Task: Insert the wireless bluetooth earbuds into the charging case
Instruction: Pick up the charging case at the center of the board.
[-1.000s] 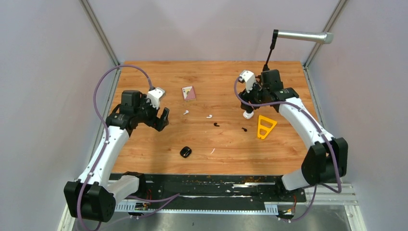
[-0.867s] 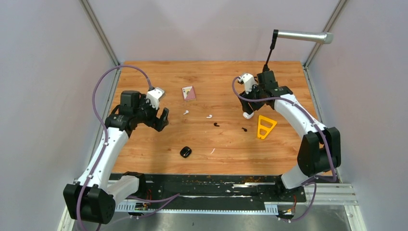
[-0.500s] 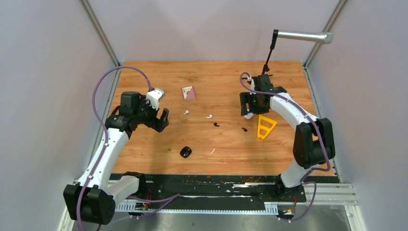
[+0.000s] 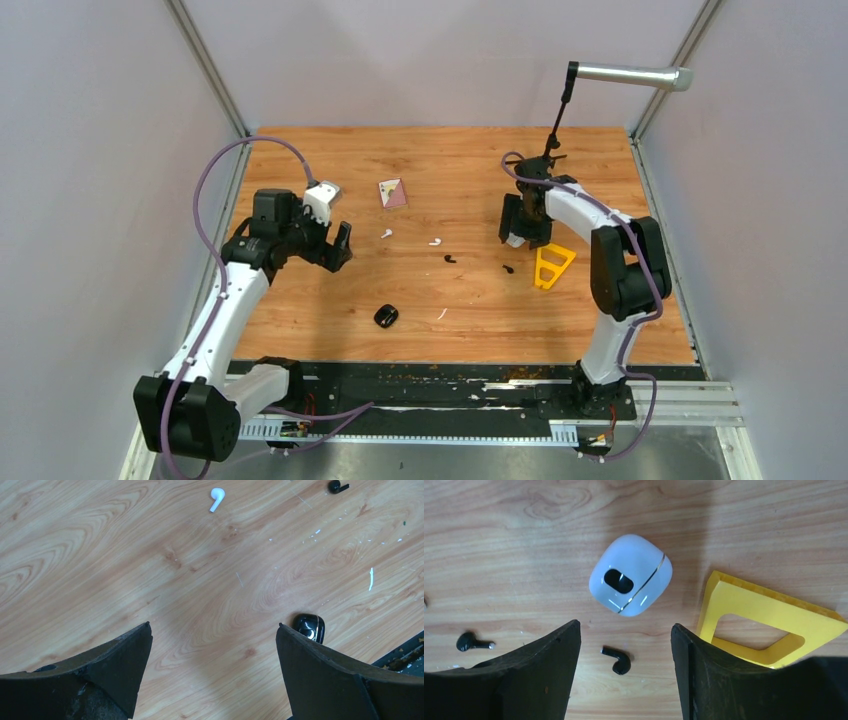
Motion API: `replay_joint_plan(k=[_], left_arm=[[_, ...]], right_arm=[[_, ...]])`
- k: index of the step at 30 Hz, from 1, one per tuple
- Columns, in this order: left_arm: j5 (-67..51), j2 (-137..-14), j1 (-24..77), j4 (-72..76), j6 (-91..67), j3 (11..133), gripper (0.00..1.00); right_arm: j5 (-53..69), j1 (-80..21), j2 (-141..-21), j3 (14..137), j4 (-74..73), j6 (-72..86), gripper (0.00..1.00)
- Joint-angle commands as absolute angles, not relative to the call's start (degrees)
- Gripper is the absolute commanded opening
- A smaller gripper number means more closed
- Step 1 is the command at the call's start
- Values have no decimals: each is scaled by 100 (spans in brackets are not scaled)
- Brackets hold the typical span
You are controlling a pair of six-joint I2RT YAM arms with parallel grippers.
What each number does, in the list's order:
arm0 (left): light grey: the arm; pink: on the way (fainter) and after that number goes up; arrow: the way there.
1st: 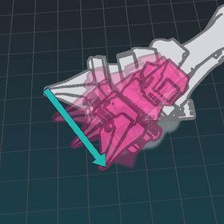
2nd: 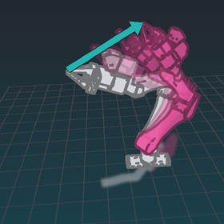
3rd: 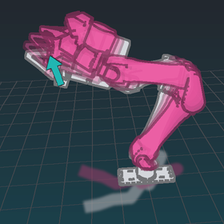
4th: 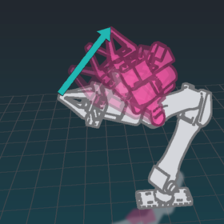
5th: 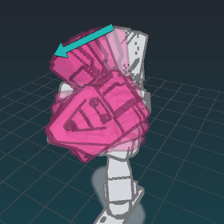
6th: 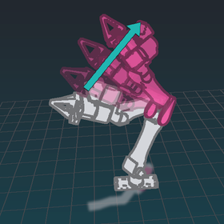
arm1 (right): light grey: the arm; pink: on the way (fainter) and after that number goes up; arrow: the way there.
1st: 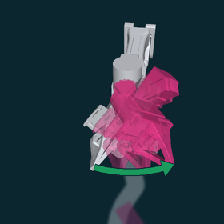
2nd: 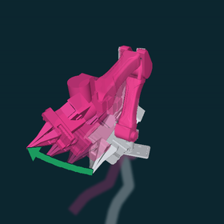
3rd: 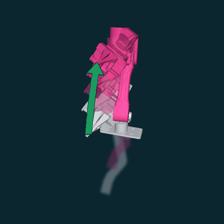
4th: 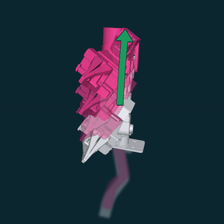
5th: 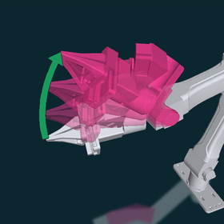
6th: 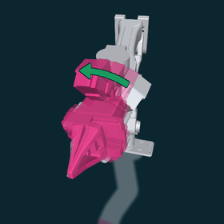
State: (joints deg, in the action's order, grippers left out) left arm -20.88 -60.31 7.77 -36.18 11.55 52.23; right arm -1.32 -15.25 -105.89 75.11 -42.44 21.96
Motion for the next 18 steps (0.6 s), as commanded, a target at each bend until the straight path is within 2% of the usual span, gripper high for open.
replay_joint_plan(k=[1,5,8,14,18], left_arm=[[-2102,-6082,748,-3448,1042,5300,100],[-2102,-6113,738,-3556,1038,5298,100],[-2158,-6199,743,-3616,1022,5352,100],[-2224,-6348,738,-3487,968,5422,100],[-2224,-6331,738,-3420,962,5387,100]], right_arm=[[-336,-1508,-10874,7918,-4182,2693,66],[-388,-1496,-11153,8173,-4023,2812,65],[-521,-1494,-11347,8332,-3976,2819,59],[-842,-1503,-11482,8295,-3911,2541,56],[-555,-1524,-11301,7969,-3521,1803,47]])
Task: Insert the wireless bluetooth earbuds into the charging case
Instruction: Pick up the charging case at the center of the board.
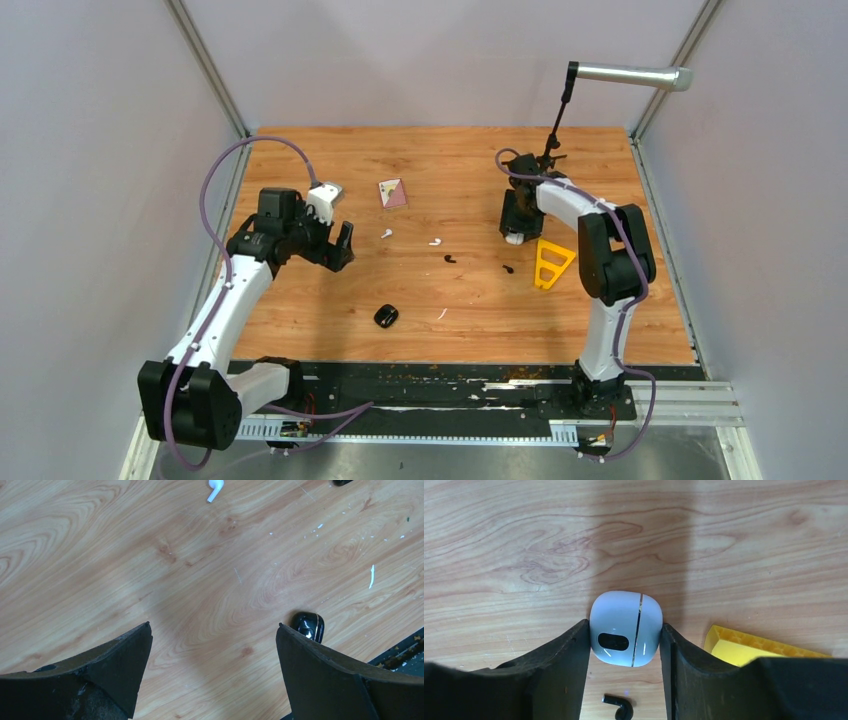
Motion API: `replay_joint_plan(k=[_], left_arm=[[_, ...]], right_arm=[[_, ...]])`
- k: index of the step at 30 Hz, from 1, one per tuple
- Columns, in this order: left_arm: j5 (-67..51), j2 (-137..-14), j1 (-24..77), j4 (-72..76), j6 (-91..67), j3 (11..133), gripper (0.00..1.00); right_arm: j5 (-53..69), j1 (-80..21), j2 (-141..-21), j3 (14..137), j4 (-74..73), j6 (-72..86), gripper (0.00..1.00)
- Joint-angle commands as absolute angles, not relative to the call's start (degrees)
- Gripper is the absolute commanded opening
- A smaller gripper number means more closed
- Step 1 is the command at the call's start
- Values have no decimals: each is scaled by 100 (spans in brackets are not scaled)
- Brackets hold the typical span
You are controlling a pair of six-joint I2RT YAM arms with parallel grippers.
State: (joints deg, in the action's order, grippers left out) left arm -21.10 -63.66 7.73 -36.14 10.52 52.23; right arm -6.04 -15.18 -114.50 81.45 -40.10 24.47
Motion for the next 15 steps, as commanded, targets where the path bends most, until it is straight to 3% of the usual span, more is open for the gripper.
replay_joint_plan(k=[1,4,10,15], left_arm=[[-2224,-6321,743,-3407,956,5373,100],[-2228,-6271,742,-3388,950,5302,100],[-2323,-6277,738,-3286,864,5182,100],[-2338,-6276,738,-3191,792,5142,100]], right_arm=[[-384,-1541,-11241,7880,-3306,1447,46],[-164,-1637,-11102,7666,-3021,444,48],[101,-1652,-10986,7582,-2934,37,65],[-90,-1637,-11050,7641,-2903,-163,64]])
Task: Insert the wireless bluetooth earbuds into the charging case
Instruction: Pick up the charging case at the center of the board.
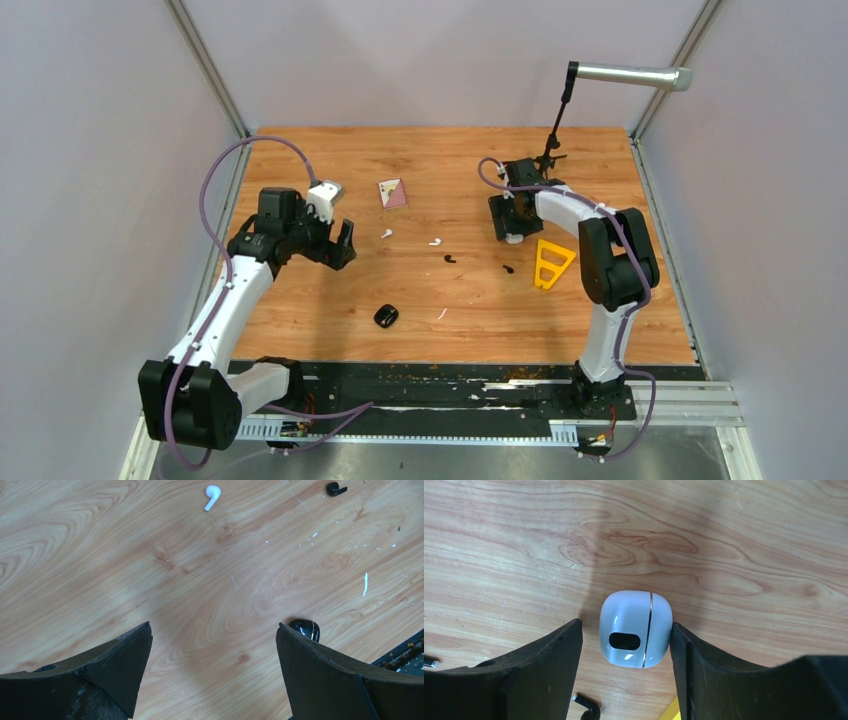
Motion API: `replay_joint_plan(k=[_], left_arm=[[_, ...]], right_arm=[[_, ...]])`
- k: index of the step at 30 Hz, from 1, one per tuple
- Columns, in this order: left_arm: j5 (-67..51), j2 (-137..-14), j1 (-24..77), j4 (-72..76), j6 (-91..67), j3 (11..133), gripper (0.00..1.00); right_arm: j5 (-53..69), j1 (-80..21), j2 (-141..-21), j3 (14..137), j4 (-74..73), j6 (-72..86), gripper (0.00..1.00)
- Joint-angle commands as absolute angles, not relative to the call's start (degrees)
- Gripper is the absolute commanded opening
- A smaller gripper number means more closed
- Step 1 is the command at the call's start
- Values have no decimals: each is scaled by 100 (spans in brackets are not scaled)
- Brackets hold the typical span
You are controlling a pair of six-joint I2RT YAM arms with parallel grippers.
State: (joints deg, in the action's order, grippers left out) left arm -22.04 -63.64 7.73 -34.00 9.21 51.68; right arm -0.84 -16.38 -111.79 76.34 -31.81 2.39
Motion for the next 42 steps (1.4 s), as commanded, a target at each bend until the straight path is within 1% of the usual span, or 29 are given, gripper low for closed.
replay_joint_plan(k=[1,5,7,9,12,15,18,21,24,27,30,33,40,42], left_arm=[[-2331,-6264,738,-3197,798,5134,100],[-2321,-6199,743,-3231,800,5069,100],[-2322,-6167,738,-3243,808,5047,100],[-2314,-6151,739,-3250,830,5037,100],[-2312,-6155,738,-3193,827,5021,100],[-2362,-6219,738,-3163,802,5026,100],[-2382,-6263,739,-3171,800,5051,100],[-2382,-6246,743,-3165,800,5042,100],[-2380,-6221,738,-3154,791,5004,100],[-2370,-6193,738,-3159,799,4975,100],[-2356,-6187,739,-3149,804,4966,100],[-2355,-6203,739,-3120,804,4957,100],[-2391,-6243,738,-3054,779,4966,100],[-2395,-6244,738,-3051,779,4966,100]], right_arm=[[-189,-1620,-11060,7639,-2896,-136,63],[-249,-1608,-11057,7560,-2887,-88,56],[-288,-1608,-11034,7514,-2908,-100,57],[-267,-1608,-10987,7483,-2978,-168,62],[-150,-1602,-10925,7431,-3020,-308,64],[-90,-1570,-10955,7423,-3009,-344,62],[-93,-1538,-11012,7444,-2972,-350,55],[4,-1529,-11039,7487,-2995,-432,52],[140,-1497,-11056,7482,-3042,-432,52],[65,-1477,-10993,7416,-3095,-372,58],[81,-1453,-10915,7343,-3170,-354,59],[116,-1450,-10860,7242,-3159,-343,58],[226,-1450,-10854,7202,-3097,-326,50],[197,-1446,-10872,7213,-3060,-410,51]])
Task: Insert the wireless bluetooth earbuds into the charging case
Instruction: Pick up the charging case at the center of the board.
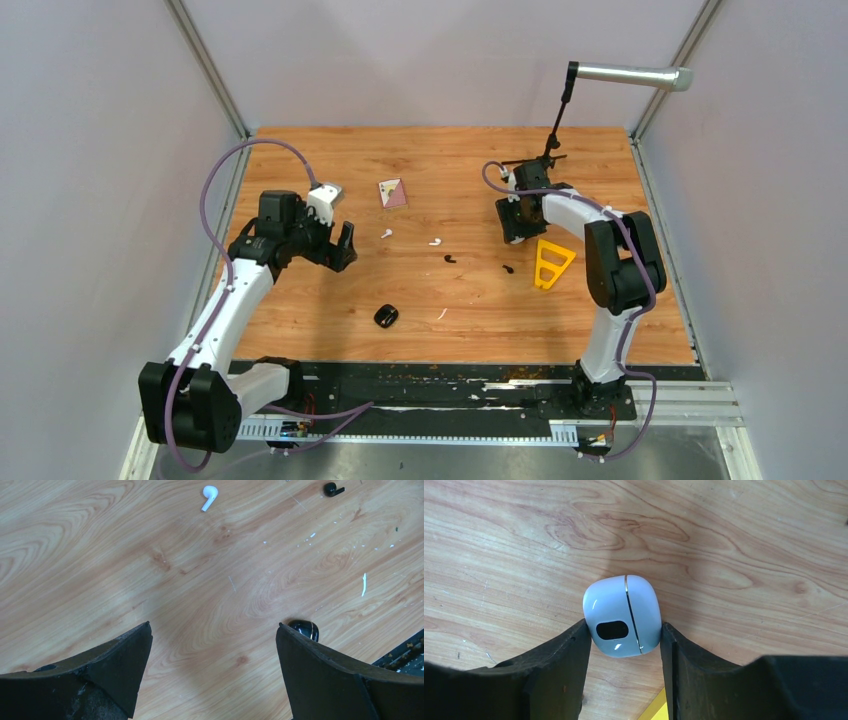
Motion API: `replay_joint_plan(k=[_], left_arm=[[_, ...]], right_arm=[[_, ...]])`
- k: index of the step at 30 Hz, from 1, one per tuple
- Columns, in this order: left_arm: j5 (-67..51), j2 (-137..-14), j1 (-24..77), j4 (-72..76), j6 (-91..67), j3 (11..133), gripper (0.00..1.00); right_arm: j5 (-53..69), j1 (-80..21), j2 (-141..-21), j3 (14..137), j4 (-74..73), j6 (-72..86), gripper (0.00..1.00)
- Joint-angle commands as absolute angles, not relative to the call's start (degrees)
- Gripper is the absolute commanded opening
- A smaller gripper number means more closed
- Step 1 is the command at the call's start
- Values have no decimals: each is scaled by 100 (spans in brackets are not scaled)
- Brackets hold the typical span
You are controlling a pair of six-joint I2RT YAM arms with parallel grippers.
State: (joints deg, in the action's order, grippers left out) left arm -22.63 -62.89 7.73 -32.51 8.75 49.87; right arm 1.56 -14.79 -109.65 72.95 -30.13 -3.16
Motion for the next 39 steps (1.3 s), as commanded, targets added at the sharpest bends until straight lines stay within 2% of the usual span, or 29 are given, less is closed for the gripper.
replay_joint_plan(k=[1,4,12,16,27,32,37,39], left_arm=[[-2399,-6244,738,-3057,774,4966,100],[-2399,-6232,738,-3080,783,4966,100],[-2391,-6215,738,-3089,798,4957,100],[-2403,-6223,738,-3059,782,4940,100],[-2444,-6265,739,-3017,748,4909,100],[-2452,-6301,738,-2971,722,4922,100],[-2444,-6299,738,-2967,713,4899,100],[-2446,-6296,740,-2966,712,4887,100]], right_arm=[[172,-1450,-10890,7216,-3047,-451,52],[169,-1441,-10943,7222,-2973,-665,57],[726,-1367,-11020,7223,-2911,-1209,58],[905,-1327,-11045,7258,-3016,-1554,62],[1089,-1144,-11172,7379,-3265,-2064,57],[1024,-1150,-11262,7471,-3182,-2230,63],[1114,-1151,-11356,7525,-3190,-2345,57],[1204,-1149,-11358,7511,-3211,-2359,48]])
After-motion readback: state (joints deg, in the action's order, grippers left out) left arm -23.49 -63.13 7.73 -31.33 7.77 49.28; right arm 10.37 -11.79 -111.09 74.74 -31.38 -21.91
